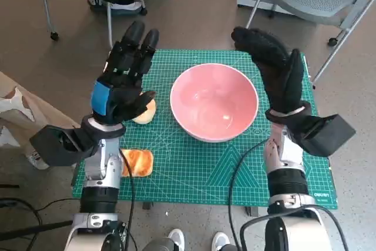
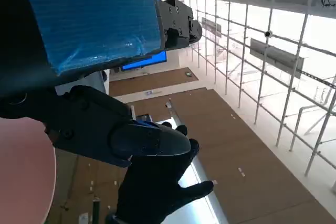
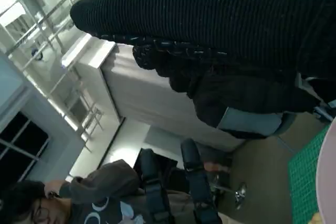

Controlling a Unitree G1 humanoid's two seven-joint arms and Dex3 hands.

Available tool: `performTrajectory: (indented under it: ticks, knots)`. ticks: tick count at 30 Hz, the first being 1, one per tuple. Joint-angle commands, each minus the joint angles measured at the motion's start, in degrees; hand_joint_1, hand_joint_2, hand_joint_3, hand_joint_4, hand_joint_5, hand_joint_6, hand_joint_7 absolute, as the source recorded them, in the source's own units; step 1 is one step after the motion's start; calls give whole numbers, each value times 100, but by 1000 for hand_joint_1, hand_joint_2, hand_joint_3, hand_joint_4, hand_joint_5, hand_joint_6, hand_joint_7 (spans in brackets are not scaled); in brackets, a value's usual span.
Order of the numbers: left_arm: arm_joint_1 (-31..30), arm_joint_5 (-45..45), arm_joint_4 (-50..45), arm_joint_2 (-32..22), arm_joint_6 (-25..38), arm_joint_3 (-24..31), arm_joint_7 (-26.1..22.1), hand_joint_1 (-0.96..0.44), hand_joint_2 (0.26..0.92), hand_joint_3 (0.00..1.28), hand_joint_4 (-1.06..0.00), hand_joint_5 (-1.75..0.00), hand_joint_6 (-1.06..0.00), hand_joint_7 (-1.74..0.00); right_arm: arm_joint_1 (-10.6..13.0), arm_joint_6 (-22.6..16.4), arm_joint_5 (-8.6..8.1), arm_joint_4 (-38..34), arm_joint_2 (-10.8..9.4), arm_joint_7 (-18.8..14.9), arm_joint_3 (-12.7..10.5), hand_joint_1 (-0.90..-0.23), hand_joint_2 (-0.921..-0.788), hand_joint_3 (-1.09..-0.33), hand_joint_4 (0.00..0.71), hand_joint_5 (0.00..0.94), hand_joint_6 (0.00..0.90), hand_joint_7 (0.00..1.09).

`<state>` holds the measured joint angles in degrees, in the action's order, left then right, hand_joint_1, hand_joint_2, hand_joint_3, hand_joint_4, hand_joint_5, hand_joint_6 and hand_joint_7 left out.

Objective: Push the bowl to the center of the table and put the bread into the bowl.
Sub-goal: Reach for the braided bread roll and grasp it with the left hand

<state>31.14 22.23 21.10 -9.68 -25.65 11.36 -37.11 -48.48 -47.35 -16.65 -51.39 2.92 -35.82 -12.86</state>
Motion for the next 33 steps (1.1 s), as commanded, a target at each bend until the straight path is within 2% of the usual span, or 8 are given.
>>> performTrajectory:
  ticks: [1,2,3,5,9,21,29,33]
  knots:
    - [-436,-694,-1529,-2194,1599,-84,-723,-473,794,53,-9,1,-19,-135,287,93,134,68,71,174,79,-648,-921,-763,246,6,270,156]
    - [-609,-940,-2133,-2779,2305,-61,-856,-444,774,47,-7,1,-15,-123,308,127,127,90,70,171,87,-649,-921,-764,246,5,270,157]
    - [-727,-1101,-2551,-3173,2795,-46,-936,-332,723,35,-4,1,-22,-111,321,151,120,103,70,167,92,-650,-921,-766,246,5,268,158]
    - [-1008,-1369,-2986,-3458,2840,129,-957,-220,666,22,-1,1,-46,-106,359,200,109,166,70,169,109,-653,-921,-769,245,4,265,161]
    - [-1530,-1690,-3561,-3464,2399,432,-816,-217,638,14,0,1,-91,-118,388,257,58,234,88,128,112,-660,-921,-769,245,3,262,168]
    - [-2671,-2520,-5080,-3624,3183,722,-359,-266,634,10,-23,-10,-172,-129,369,329,1,329,39,140,126,-656,-921,-768,246,3,250,185]
    - [-3138,-3261,-5781,-3615,3875,493,-215,-289,640,6,-88,-18,-257,-86,354,330,15,365,33,170,165,-659,-921,-769,249,4,243,196]
    - [-3305,-3557,-6014,-3630,4232,286,-246,-297,644,6,-113,-14,-284,-62,337,347,-34,296,25,142,168,-662,-921,-770,249,4,238,201]
